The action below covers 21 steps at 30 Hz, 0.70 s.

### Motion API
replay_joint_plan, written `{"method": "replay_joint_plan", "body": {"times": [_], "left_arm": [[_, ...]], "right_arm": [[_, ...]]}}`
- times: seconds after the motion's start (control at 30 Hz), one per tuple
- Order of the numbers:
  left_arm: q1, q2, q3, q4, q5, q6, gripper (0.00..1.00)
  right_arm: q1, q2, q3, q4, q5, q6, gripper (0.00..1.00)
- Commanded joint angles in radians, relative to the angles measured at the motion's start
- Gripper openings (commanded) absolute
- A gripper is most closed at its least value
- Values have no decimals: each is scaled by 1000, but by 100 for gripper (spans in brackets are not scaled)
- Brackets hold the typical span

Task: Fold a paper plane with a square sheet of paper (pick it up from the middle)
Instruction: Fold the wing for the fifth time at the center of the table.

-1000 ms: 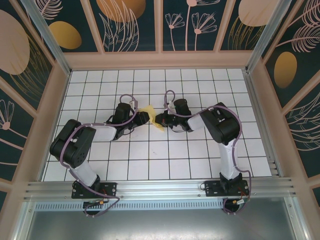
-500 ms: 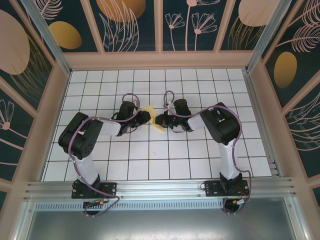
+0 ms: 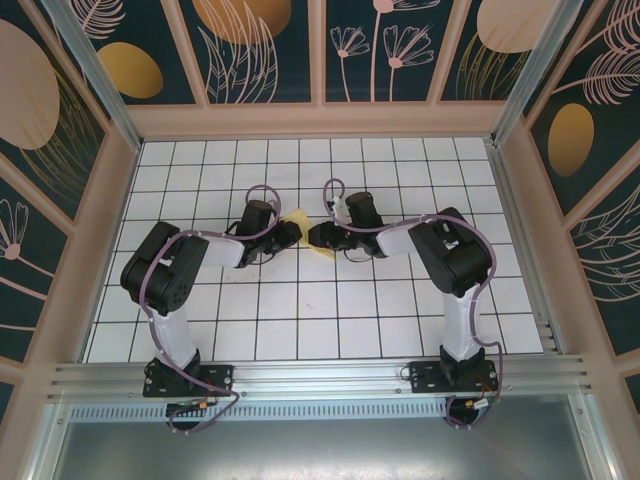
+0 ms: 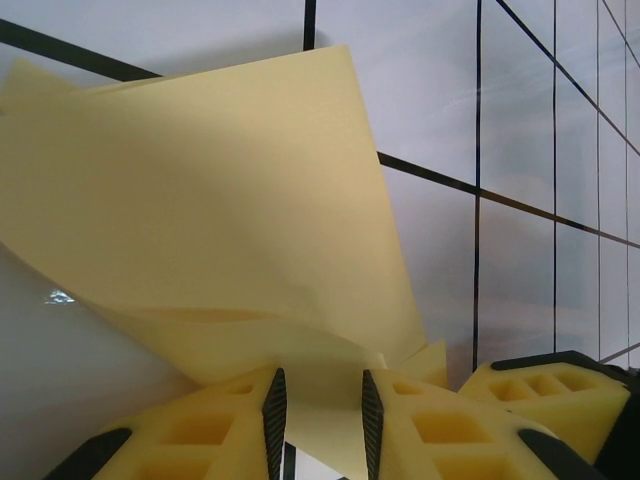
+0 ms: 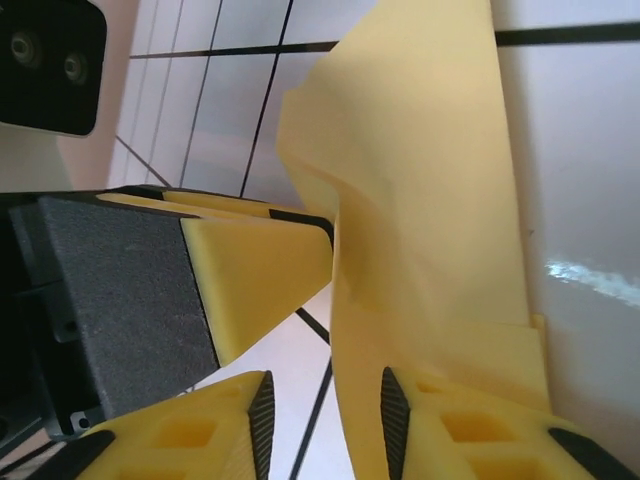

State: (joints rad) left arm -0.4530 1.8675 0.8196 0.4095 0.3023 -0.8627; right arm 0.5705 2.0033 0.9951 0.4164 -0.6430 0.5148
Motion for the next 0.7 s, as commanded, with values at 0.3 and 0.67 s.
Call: {"method": "replay_joint_plan", "body": {"times": [0.3,0.67], "left_arm": [[-3,21,32,-56,-22,-17,31],[-3,15,42,-71,-16,-16,31]], "right_arm": [[94,-64,27,-139,256,-412,48],[142,-98,-84,29,365,-631,46]]}}
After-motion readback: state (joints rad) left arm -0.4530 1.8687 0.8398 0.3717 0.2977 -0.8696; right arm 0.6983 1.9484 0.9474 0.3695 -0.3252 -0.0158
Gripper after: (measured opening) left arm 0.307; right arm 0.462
